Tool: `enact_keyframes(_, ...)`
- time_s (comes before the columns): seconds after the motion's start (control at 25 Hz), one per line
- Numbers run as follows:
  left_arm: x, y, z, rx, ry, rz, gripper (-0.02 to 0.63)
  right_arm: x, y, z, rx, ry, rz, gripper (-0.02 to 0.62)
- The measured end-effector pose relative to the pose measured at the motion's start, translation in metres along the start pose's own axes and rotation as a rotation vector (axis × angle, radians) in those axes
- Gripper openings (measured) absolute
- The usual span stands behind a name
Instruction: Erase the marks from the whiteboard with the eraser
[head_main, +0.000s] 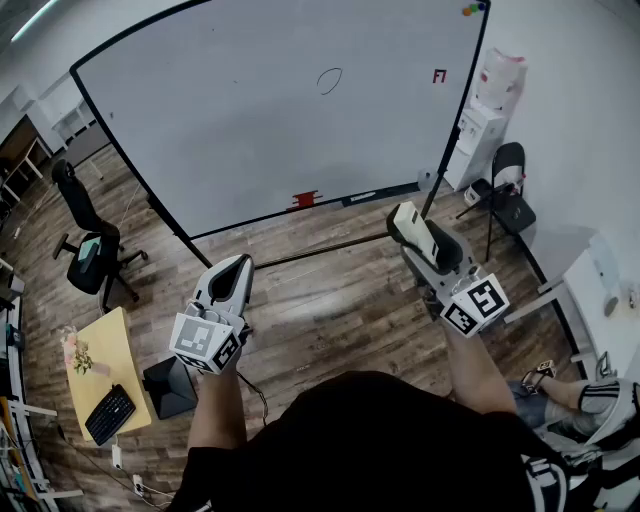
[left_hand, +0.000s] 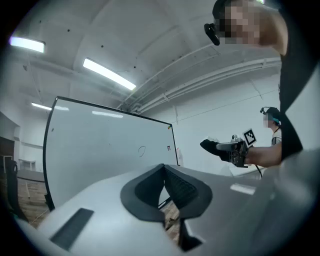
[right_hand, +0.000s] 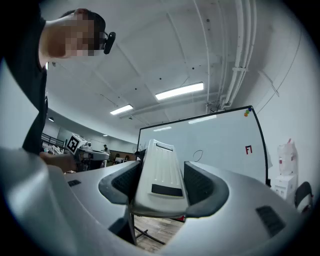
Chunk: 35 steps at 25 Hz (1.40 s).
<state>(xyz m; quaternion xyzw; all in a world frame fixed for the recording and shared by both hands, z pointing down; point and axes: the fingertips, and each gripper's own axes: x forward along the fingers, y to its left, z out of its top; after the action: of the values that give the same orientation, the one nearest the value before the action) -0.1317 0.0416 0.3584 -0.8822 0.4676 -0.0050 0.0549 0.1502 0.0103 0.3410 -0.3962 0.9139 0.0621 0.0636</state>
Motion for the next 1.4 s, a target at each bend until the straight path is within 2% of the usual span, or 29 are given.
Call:
enact_keyframes(0.44,-0.010,-0.023,0.006,-0.009,0.005,-0.034,0.012,-0.016,0.011,0.017,-0.021,-0.028,-0.010,0.266)
enact_keyframes(1.0,-0.021,-0.009,0.002,-0.020,-0.001,-0.087,0.012,-0.002,0.034,0.023,-0.037,-0.046,-0.045,0.265)
enact_keyframes(1.4,-0.028,-0.001,-0.004,-0.030,-0.003,-0.099,0.012,-0.002,0.035,0.024,-0.043,-0.057,-0.075,0.265)
